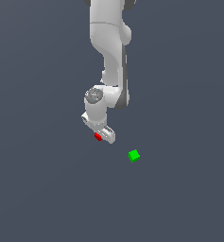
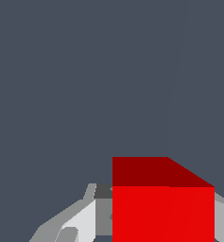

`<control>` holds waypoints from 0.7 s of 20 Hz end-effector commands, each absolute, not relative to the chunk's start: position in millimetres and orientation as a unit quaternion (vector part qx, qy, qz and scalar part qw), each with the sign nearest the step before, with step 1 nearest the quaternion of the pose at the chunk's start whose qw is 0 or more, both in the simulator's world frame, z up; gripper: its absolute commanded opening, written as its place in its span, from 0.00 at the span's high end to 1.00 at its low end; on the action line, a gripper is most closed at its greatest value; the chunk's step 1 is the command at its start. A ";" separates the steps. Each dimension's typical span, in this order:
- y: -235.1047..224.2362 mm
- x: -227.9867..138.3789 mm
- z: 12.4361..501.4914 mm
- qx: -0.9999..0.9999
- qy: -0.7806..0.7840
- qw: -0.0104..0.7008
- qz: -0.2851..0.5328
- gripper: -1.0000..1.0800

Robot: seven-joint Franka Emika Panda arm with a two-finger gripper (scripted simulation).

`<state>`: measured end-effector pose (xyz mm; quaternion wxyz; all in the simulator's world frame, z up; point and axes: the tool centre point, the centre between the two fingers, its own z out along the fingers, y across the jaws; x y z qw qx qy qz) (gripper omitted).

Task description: Stack the red cube on top of the green cube.

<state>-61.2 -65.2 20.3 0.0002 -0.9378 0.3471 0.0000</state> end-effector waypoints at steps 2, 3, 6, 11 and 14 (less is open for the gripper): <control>-65.3 -61.1 20.3 -0.938 0.347 0.000 0.000 1.00; -65.3 -61.1 20.6 -0.938 0.347 0.000 0.000 1.00; -65.3 -61.2 24.8 -0.938 0.347 0.000 0.000 1.00; -65.4 -61.8 42.8 -0.938 0.347 0.000 0.000 1.00; -65.2 -62.4 60.6 -0.938 0.347 0.000 0.000 1.00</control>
